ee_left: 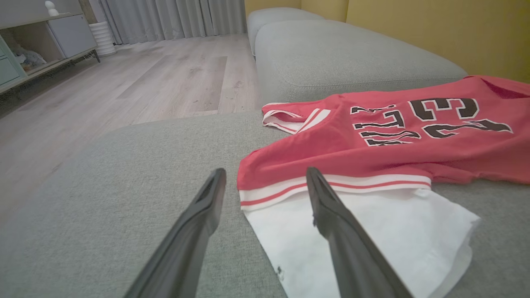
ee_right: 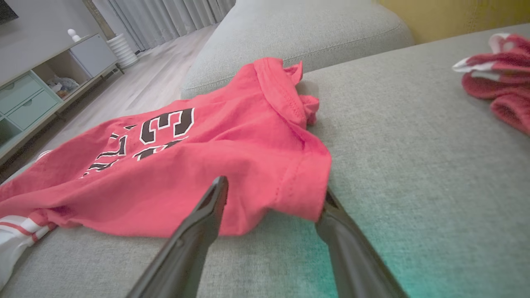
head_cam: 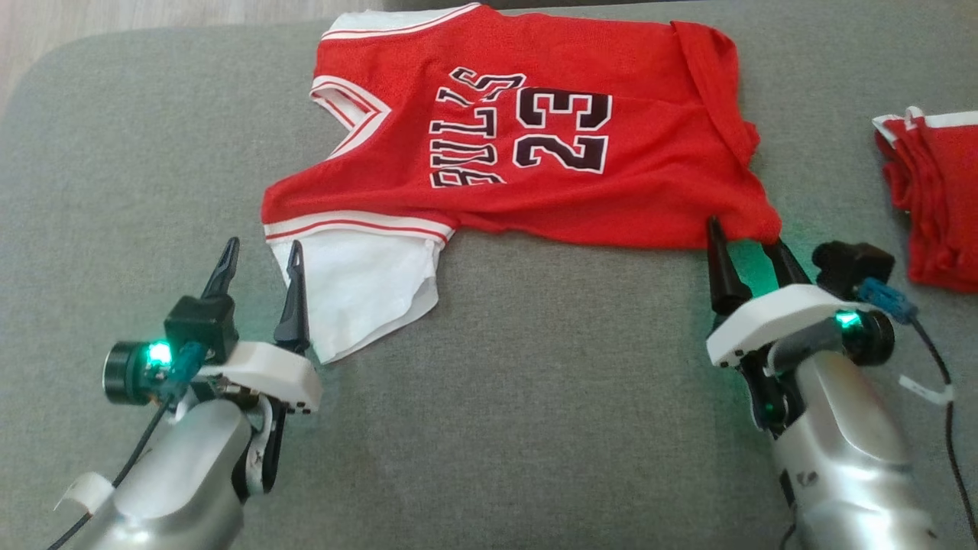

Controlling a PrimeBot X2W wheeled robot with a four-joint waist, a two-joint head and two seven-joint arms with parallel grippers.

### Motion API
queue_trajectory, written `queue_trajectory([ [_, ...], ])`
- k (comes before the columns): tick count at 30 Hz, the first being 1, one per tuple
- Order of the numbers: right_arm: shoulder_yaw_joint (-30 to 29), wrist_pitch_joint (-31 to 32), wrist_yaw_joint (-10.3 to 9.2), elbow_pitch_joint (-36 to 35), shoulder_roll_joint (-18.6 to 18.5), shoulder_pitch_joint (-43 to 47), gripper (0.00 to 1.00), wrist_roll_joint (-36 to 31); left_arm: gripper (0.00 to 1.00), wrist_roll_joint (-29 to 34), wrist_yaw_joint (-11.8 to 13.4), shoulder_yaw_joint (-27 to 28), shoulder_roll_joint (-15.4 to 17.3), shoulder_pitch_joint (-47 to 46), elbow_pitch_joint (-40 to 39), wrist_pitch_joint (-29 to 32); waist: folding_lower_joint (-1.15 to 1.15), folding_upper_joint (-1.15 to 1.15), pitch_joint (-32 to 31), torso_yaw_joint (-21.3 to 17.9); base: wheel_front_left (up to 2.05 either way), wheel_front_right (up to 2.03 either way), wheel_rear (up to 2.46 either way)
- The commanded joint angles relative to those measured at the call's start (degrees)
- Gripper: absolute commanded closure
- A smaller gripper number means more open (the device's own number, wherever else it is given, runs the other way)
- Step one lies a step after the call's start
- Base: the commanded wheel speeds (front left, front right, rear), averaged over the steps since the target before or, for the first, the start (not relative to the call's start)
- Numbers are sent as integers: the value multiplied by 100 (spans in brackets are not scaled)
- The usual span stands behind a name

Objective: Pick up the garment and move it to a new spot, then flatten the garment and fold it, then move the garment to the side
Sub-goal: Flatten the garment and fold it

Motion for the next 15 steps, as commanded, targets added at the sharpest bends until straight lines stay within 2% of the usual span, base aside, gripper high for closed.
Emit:
queue_trajectory([
  [1, 205, -126, -11, -87, -10, -210, 31, -50, 0, 60, -16, 283, 127, -84, -147, -70, 0, 0, -8, -39, 0, 0, 0],
  [2, 267, -186, -11, -51, -10, -242, 71, -57, 0, 69, -21, 295, 126, -76, -148, -70, 0, 0, -12, -61, 0, 0, 0],
  [3, 351, -249, -11, -39, -10, -268, 100, -39, 0, 76, -28, 304, 128, -64, -146, -70, 0, 0, -23, -93, 0, 0, 0],
  [9, 530, -566, -11, -310, -10, -259, 100, -509, 0, 94, -40, 336, 107, 12, -119, -70, 0, 0, -155, -269, 0, 0, 0],
  [15, 462, -638, -11, -1303, -10, 127, 100, -1148, 0, 96, -47, 375, 54, 125, -134, -71, 0, 0, -371, -387, 0, 0, 0],
])
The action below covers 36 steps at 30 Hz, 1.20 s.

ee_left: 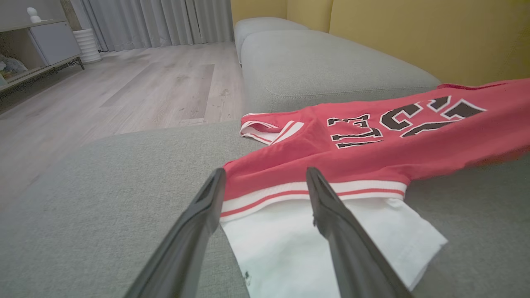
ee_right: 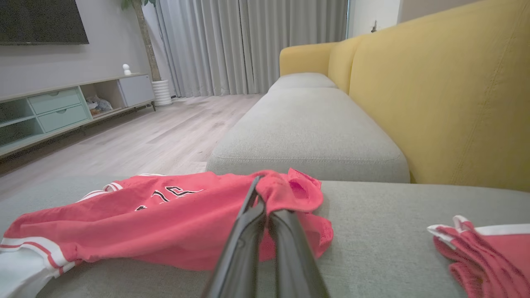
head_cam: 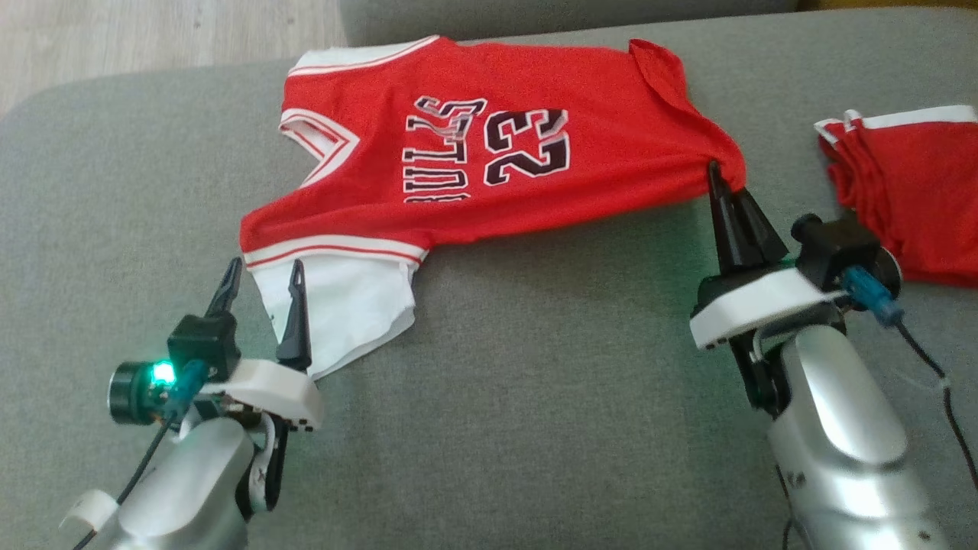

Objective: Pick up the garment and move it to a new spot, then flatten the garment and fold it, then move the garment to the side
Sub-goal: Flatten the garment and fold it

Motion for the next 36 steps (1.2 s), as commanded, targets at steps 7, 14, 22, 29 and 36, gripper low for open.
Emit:
queue_trajectory([
  [7, 48, 427, -11, -1480, -4, 756, 100, -767, 0, 53, -19, 277, -17, 59, -170, -71, 0, 0, -258, 8, 0, 0, 0],
  [14, 15, 1358, -11, -2487, -4, 1093, 100, -1164, 0, 128, -68, 325, -148, 51, -243, -71, 0, 0, -77, 232, 0, 0, 0],
  [22, -363, 2222, -11, -2285, -29, 589, 100, -1546, 0, 239, -189, 329, -252, -147, -193, -71, 0, 0, 236, 476, 0, 0, 0],
  [29, -904, 2599, -11, -949, -220, -292, 100, -2031, 0, 332, -311, 323, -375, -332, -65, -71, 0, 0, 406, 667, 0, 0, 0],
  [36, -1295, 2400, -11, 476, -380, -1085, 98, -2434, 0, 416, -402, 332, -471, -458, 31, -71, 0, 0, 557, 792, 0, 0, 0],
])
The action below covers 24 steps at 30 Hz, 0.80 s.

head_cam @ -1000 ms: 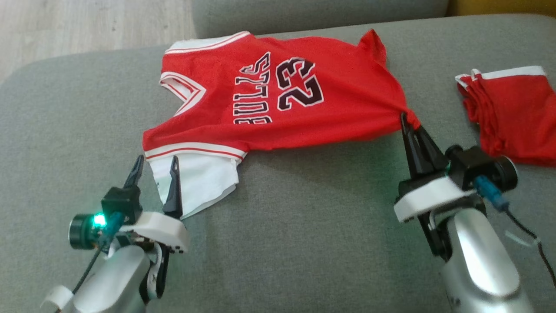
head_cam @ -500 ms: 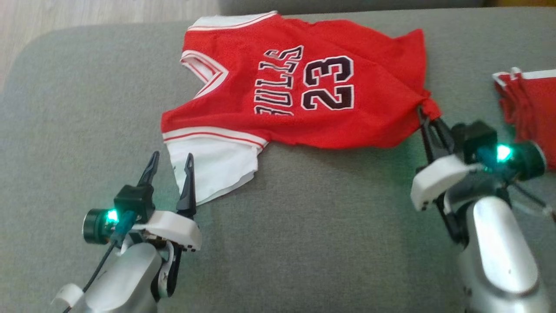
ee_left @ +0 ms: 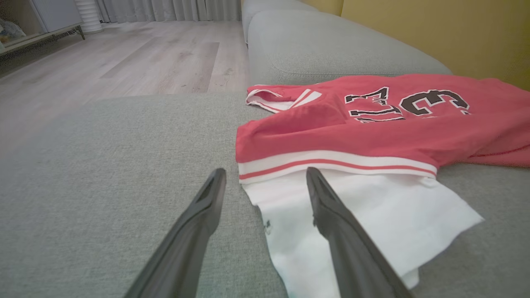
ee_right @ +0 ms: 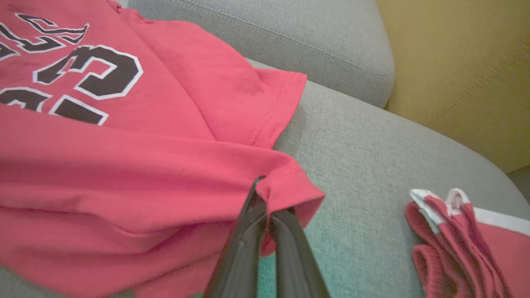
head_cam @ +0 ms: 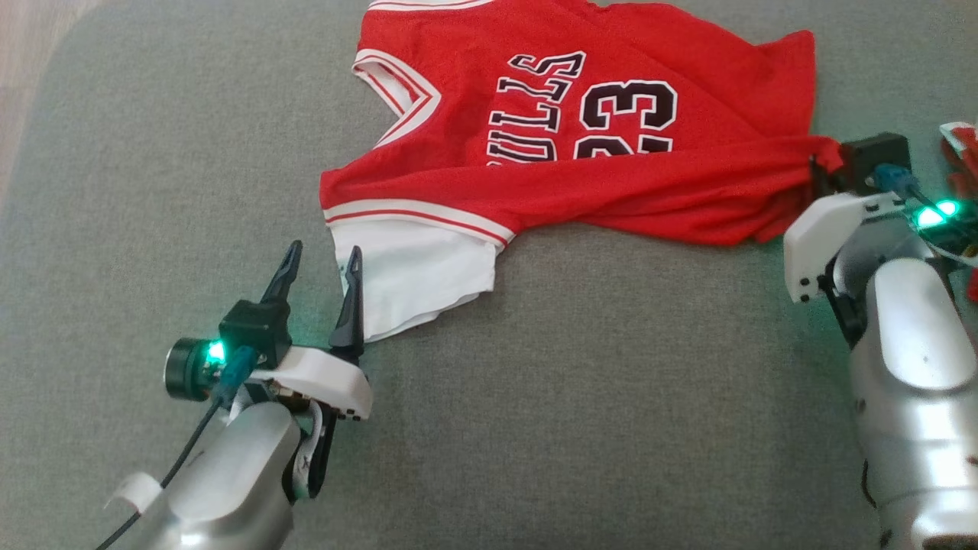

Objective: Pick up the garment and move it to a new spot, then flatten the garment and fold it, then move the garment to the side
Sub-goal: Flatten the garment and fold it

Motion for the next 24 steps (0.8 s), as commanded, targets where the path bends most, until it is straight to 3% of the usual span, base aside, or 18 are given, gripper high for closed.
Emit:
queue_trajectory([
  [1, 109, -173, -11, 25, -38, -347, 25, -102, 0, 66, -52, 264, 103, -297, -90, -71, -1, 0, 43, 30, 0, 0, 0],
  [2, 111, -236, -11, 206, -51, -437, 0, -146, 0, 74, -60, 272, 100, -306, -78, -71, -1, 0, 60, 30, 0, 0, 0],
  [12, -148, -709, -11, 1226, -178, -988, 0, -465, 0, 138, -91, 361, 102, -306, 47, -71, -1, 0, -39, -193, 0, 0, 0],
  [18, -690, -1100, -11, 1092, -139, -929, 0, -473, 0, 171, -91, 465, 140, -206, 25, -71, -1, 0, -275, -438, 0, 0, 0],
  [24, -1019, -1776, -11, 617, 202, -677, 0, -66, 0, 204, -69, 558, 115, -31, -80, -71, -1, 0, -510, -615, 0, 0, 0],
])
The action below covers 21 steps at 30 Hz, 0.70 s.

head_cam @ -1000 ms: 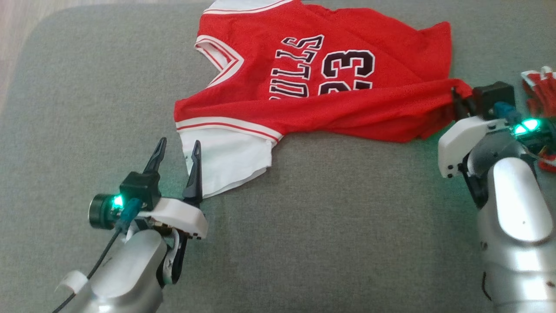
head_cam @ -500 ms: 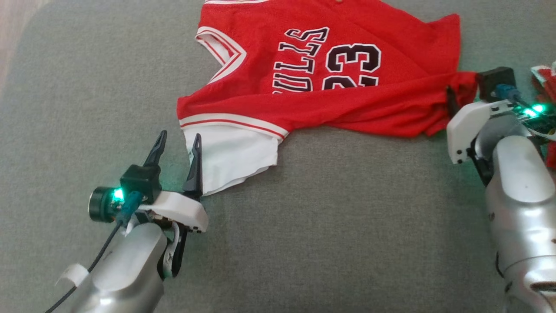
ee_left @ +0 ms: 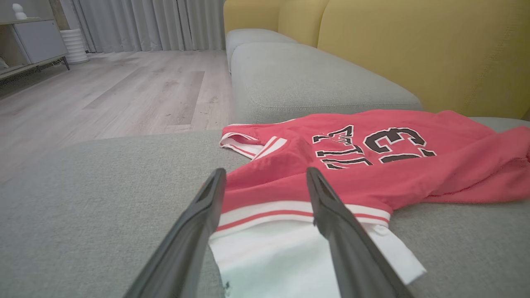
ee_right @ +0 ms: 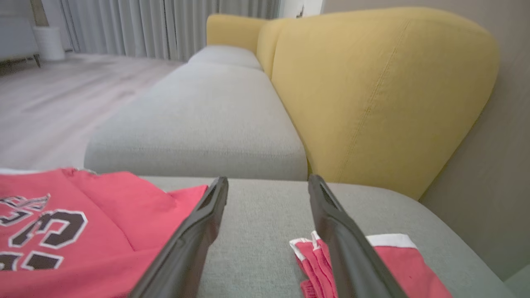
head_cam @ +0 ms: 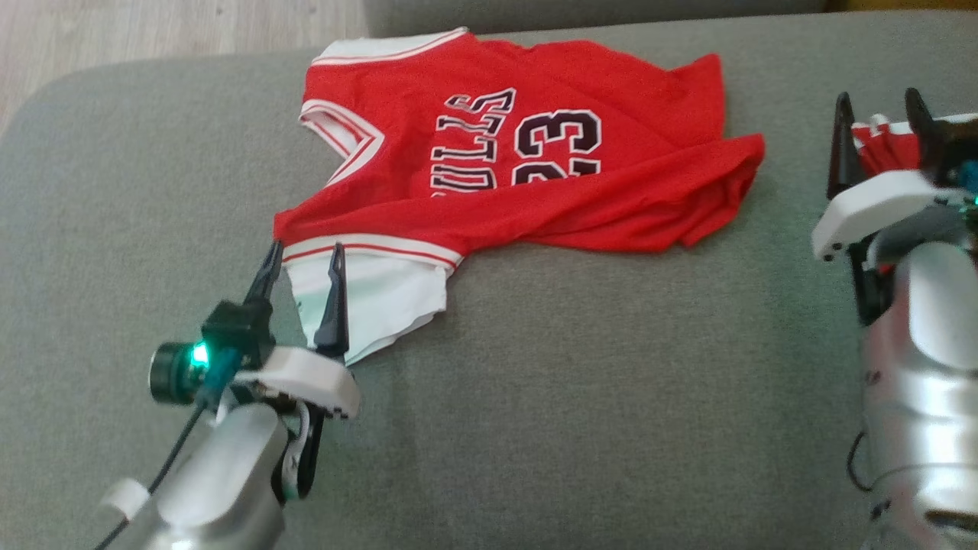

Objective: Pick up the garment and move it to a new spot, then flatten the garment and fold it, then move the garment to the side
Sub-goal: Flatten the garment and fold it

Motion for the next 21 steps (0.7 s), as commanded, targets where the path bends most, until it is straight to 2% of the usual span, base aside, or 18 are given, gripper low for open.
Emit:
queue_trajectory([
  [1, 126, -114, -11, -224, 88, -1, 0, 84, 0, 66, 25, 243, 127, -31, -152, -70, 0, 0, -95, -84, 0, 0, 0],
  [4, 469, -512, -11, -771, 184, 413, 0, 892, 0, 100, 53, 307, 94, 125, -267, -70, 0, 0, -217, -165, 0, 0, 0],
  [7, 954, -629, -11, -1250, 188, 927, 0, 1831, 0, 112, 58, 328, 68, 233, -319, -70, 0, 0, -282, -195, 0, 0, 0],
  [11, 1434, -676, -11, -1851, 190, 1807, 0, 2627, 0, 115, 58, 358, 33, 343, -380, -70, 0, 0, -294, -231, 0, 0, 0],
  [16, 1787, -538, -11, -2070, 191, 2391, 0, 2978, 0, 136, 40, 345, 21, 330, -415, -69, 0, 0, -146, -240, 0, 0, 0],
  [21, 1899, -357, -11, -2115, 191, 2168, 0, 3074, 0, 166, 19, 330, 60, 191, -424, -45, 0, 0, 67, -183, 0, 0, 0],
])
